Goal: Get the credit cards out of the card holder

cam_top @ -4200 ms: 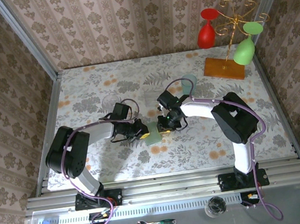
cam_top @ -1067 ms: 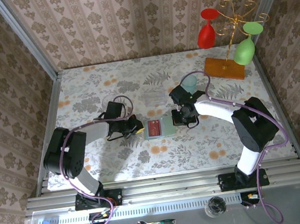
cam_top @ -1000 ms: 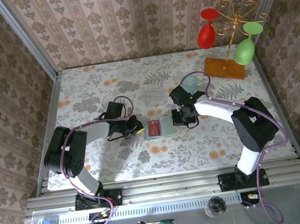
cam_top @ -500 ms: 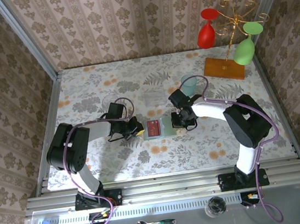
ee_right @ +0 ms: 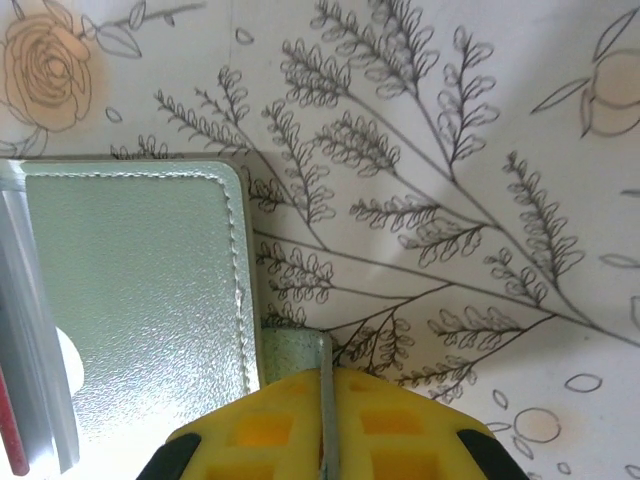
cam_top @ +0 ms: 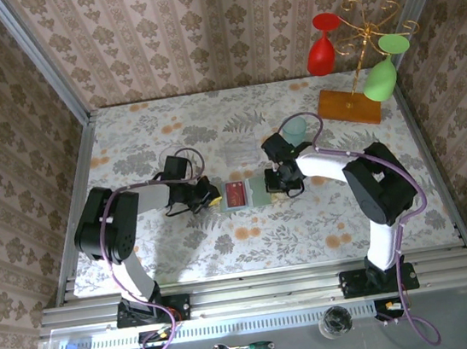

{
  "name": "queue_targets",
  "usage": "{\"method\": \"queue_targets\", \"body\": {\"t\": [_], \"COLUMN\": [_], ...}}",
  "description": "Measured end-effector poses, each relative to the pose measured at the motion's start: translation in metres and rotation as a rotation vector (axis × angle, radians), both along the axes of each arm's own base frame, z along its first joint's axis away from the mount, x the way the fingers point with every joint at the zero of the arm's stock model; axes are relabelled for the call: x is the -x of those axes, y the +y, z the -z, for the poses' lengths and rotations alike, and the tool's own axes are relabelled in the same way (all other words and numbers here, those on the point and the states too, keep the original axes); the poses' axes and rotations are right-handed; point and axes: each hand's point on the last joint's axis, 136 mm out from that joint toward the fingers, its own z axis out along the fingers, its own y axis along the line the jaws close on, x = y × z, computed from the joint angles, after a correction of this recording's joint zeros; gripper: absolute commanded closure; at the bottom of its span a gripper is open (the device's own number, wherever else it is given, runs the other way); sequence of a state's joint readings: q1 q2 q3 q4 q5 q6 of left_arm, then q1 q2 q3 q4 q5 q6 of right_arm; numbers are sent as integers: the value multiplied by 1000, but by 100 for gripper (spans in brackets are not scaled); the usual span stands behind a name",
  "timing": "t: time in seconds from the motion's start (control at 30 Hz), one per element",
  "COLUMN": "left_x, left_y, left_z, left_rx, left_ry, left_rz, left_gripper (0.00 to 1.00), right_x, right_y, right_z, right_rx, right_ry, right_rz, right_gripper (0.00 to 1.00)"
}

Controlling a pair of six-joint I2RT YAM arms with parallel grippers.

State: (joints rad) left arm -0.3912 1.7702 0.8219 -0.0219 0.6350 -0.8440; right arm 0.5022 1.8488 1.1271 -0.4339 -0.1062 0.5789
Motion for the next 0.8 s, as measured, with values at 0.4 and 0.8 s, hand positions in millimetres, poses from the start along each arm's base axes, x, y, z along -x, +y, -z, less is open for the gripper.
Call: {"method": "queue_targets", "body": {"t": [0.4,0.8], "left_x": [6,10], "left_y": [-2,-1], "left_z": [1,4], "left_rx": [7,-1], "left_ry": [12,35], "left_rz": [13,15], "left_gripper": [100,100], "right_x": [-5,-3], "right_y": [-8,-19], "right_z": [-1,2], "right_rx": [33,90], "right_ry": [-19,-16], "right_rz": [-13,-10], "right_gripper": [100,96]}}
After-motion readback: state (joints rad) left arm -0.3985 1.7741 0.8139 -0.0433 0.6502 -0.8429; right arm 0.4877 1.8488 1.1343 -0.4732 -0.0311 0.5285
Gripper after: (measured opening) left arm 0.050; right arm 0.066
